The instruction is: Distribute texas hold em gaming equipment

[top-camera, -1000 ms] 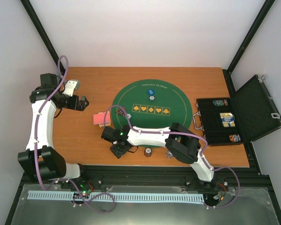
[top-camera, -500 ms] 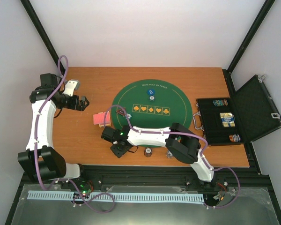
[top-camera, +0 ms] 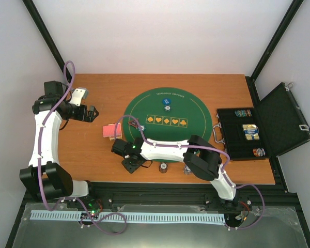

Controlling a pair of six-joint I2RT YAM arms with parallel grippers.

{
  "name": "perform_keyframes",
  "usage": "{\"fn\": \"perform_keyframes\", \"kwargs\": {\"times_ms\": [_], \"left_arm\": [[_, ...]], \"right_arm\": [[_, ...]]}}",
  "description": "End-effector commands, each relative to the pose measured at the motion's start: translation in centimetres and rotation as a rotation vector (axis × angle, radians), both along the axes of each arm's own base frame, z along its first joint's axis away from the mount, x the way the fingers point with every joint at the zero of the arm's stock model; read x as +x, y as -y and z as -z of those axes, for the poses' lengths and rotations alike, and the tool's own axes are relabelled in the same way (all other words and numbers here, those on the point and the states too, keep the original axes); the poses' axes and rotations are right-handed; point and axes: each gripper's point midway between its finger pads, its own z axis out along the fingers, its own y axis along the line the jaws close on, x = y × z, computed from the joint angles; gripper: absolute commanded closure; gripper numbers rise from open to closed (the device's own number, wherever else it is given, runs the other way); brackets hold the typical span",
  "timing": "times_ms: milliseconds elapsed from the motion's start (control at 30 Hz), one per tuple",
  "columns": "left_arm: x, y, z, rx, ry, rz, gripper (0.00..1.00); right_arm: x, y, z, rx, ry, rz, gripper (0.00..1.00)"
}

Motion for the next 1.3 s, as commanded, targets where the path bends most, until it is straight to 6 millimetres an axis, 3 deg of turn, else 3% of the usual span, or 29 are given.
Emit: {"fn": "perform_keyframes", "kwargs": {"times_ms": [0, 267, 467, 600, 700, 867, 1100, 1267], "left_arm": [[-0.1, -0.1, -1.3, 0.011, 0.044, 0.008, 0.00], [-0.1, -0.2, -1.6, 0.016, 0.051, 0.008, 0.00], [0.0, -0.2, -1.5, 0.016, 0.048, 0.008, 0.00], [-0.2, -0.1, -1.3, 0.014, 0.046, 0.015, 0.00], [-0.3, 0.0, -0.8, 0.019, 0.040, 0.027, 0.00], [-0.6, 0.0, -0.4, 0.027, 0.031, 0.044, 0.00], [-0.9, 0.5, -0.1, 0.004, 0.027, 0.062, 0.00], [-0.8, 0.5, -0.4, 0.007, 0.032, 0.065, 0.00]], "right_arm": [[-0.1, -0.8, -2.3, 0.045, 0.025, -0.003, 0.53], [0.0, -0.7, -2.6, 0.053, 0.030, -0.001, 0.68], [0.5, -1.0, -6.0, 0.096, 0.069, -0.006, 0.76], [1.8, 0.3, -8.5, 0.086, 0.131, 0.024, 0.76], [2.9, 2.3, -9.4, 0.067, 0.156, 0.063, 0.76], [5.5, 8.0, -8.8, 0.048, 0.152, 0.190, 0.77], [8.5, 16.8, -5.3, -0.004, 0.108, 0.388, 0.77], [9.5, 19.1, -3.5, -0.015, 0.086, 0.443, 0.77]]}}
